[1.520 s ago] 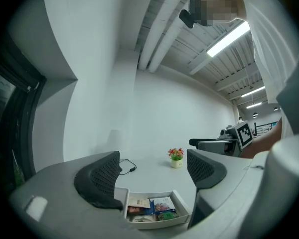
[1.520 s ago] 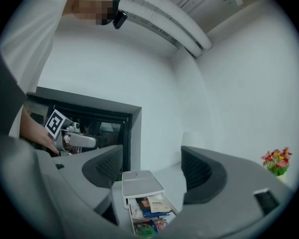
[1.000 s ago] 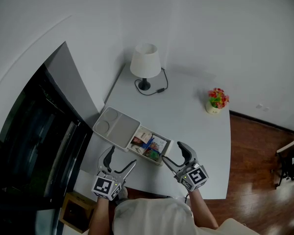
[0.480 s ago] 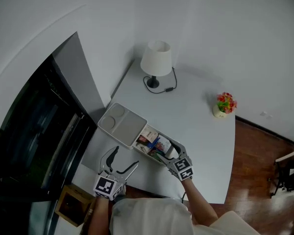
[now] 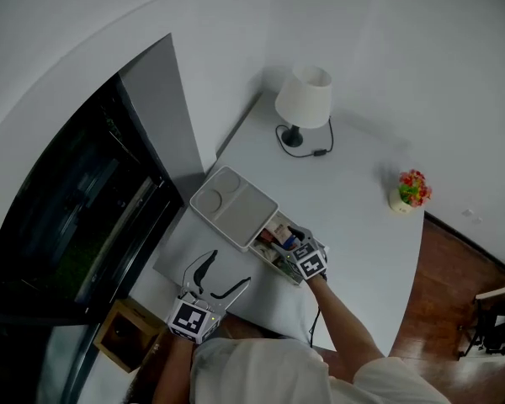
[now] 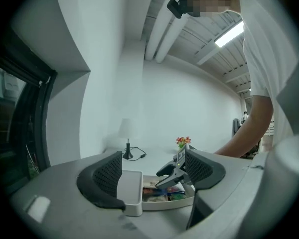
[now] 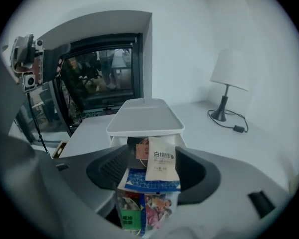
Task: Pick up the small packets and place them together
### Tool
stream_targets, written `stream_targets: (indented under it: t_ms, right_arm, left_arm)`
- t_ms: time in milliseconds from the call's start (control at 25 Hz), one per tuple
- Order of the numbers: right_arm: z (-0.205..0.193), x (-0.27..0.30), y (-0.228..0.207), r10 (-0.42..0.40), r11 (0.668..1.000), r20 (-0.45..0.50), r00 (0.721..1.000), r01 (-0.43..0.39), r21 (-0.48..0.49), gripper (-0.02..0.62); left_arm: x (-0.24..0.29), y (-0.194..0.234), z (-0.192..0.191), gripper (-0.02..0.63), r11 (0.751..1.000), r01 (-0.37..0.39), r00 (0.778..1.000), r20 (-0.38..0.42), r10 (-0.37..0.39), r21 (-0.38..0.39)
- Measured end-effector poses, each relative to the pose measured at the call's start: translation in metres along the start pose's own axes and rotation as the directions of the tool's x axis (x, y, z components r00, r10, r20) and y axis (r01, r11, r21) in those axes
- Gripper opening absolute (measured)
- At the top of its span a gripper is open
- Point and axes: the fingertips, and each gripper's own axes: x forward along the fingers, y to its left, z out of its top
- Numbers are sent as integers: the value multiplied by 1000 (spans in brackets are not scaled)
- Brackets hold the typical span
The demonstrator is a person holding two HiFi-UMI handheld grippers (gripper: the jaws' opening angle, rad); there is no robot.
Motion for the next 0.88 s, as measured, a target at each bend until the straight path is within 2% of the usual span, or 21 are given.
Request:
stream_targets:
  t_ms: [160,200,240,520,560,640,880]
  right_arm:
    - [-10,25,-3,20,1000,-89,996,-22,-16,290]
    - [-12,29,-2,27,999,-111,993,-29,-15,276]
    - [-13,32,-1,32,999,-129,991,-34,-13,191]
    - [-17,45,-4,18,1000,-208,978,-19,-3,177]
    - [-19,46,-6,14,1000,-218,976,-16,-7,146]
    - [-22,47,-8,8,1000,-238,971,-12,-16,136]
    - [-24,44,-15,-10,999,-259,966,-2,-46,51]
  left_arm:
    - [-3,4,2,400,1000,-3,1000,4,3,5]
    - [-4,5,1,400,1000,-8,1000,5,8,-5]
    - [-4,7,0,400,1000,-13,1000,4,14,-14]
    - [-11,15,2,399,1000,-28,1000,-2,28,-14]
    - [-12,15,2,399,999,-29,1000,-3,29,-16]
    - [-13,15,2,399,999,-31,1000,-4,31,-23]
    - [-11,13,4,399,999,-19,1000,0,19,-26]
